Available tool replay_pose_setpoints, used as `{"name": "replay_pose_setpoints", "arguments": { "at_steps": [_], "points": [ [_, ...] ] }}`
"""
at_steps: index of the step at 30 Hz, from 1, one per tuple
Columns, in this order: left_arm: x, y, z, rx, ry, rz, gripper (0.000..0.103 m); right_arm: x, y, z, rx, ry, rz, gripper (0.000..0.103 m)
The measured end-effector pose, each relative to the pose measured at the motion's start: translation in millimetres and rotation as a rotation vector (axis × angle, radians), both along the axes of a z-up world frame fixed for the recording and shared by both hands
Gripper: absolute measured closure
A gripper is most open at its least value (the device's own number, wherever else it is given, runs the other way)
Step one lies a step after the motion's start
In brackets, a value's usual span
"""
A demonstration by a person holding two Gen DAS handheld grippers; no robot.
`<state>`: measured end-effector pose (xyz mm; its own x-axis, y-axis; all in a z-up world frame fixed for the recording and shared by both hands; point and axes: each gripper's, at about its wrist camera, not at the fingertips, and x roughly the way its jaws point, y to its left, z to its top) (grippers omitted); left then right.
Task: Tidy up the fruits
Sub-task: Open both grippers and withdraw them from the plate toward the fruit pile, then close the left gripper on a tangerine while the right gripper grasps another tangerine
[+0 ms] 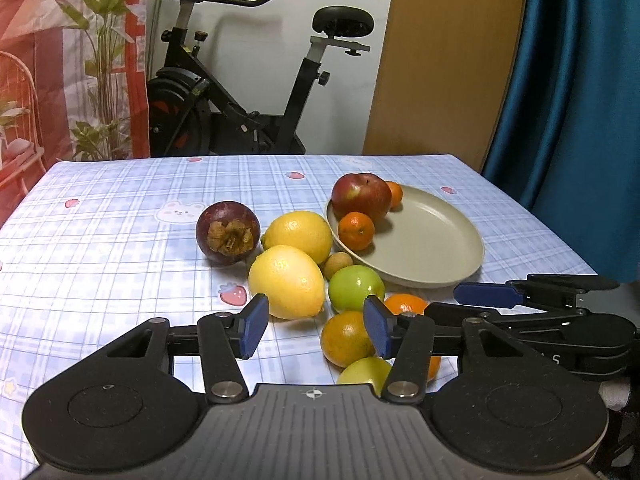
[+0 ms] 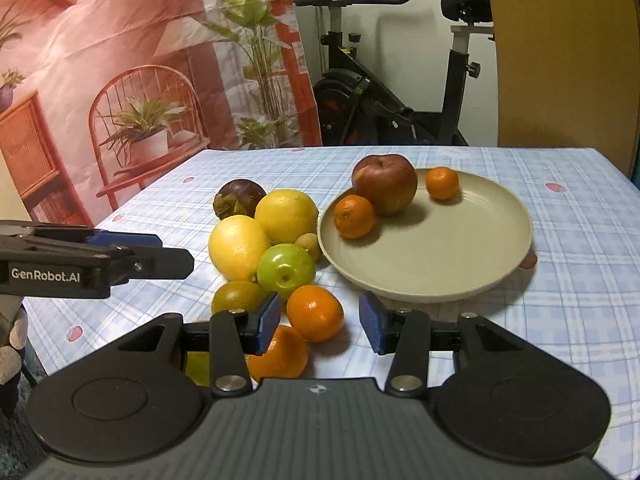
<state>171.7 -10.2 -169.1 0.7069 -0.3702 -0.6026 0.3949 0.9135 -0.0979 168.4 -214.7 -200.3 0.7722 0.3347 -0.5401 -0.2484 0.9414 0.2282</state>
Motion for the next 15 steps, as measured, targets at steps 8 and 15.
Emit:
{"name": "replay_pose_setpoints", "arguments": {
  "at_steps": [8,15],
  "points": [
    [-5.5,-5.4,-7.6,-0.007,0.022,-0.059,0.055,0.1,-3.9,-9.5,-0.02,0.019,-0.011,0.056],
    [-7.7,-5.6,-7.6,-0.007,0.021,-0.058,0.055,-1.6,-2.4,-7.9,-0.025,0.019,-0.002,0.056]
  ]
}}
